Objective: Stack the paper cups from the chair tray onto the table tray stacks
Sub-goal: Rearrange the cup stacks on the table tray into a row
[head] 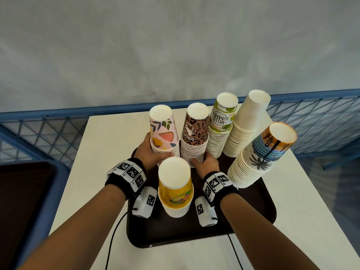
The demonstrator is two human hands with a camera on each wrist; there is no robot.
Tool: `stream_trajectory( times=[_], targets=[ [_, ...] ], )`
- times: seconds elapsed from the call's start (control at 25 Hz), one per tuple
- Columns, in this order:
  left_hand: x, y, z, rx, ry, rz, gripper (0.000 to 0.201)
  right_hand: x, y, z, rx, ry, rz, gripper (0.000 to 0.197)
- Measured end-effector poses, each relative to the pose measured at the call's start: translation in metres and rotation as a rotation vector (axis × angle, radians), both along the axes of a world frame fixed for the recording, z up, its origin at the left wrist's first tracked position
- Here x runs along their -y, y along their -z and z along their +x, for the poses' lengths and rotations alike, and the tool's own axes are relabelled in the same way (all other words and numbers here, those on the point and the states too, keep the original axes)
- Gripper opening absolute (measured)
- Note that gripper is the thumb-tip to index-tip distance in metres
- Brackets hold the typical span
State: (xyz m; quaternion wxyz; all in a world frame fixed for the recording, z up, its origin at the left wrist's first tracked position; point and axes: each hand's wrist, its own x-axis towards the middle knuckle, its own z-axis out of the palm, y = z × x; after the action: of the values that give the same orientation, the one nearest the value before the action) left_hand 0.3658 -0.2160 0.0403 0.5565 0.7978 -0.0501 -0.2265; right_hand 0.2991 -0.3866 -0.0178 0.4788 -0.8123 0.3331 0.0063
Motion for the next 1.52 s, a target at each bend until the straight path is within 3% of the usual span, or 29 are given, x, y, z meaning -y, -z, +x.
stream_trajectory(
  times=[0.36, 0.64, 0.88, 1.08, 1.24, 1.36, 1.52],
  targets=[
    [0.003, 0.008, 0.024, 0.065, 0.048, -0.033, 0.108, -0.007, 0.002, 0.016, -0.018, -0.005, 0.0, 0.054],
    [-0.001, 0.012, 0.029, 0.06, 0.003, -0.052, 0.085, -0.007, 0.002, 0.018, -0.066, -0.032, -0.073, 0.053],
    [0.004, 0.014, 0.028, 0.073, 0.085, -0.079, 0.082, -0.003, 0.002, 0.019, -0.108, -0.072, -0.105, 0.056],
    [-0.003, 0.025, 0.023, 0.054, 0.109, 0.072, 0.079, 0.002, -0.001, 0.008, -0.111, -0.064, -0.064, 0.052],
    [-0.016, 0.021, -0.001, 0.045, 0.206, 0.214, 0.102, 0.0, -0.01, -0.018, -0.126, -0.073, -0.004, 0.049],
    [-0.035, 0.028, -0.028, -0.036, 0.238, 0.293, 0.084, 0.001, -0.019, -0.044, -0.139, -0.116, -0.053, 0.043],
    [-0.052, 0.023, -0.074, -0.111, 0.362, 0.218, 0.106, 0.007, -0.029, -0.084, -0.103, -0.113, -0.068, 0.038]
  ],
)
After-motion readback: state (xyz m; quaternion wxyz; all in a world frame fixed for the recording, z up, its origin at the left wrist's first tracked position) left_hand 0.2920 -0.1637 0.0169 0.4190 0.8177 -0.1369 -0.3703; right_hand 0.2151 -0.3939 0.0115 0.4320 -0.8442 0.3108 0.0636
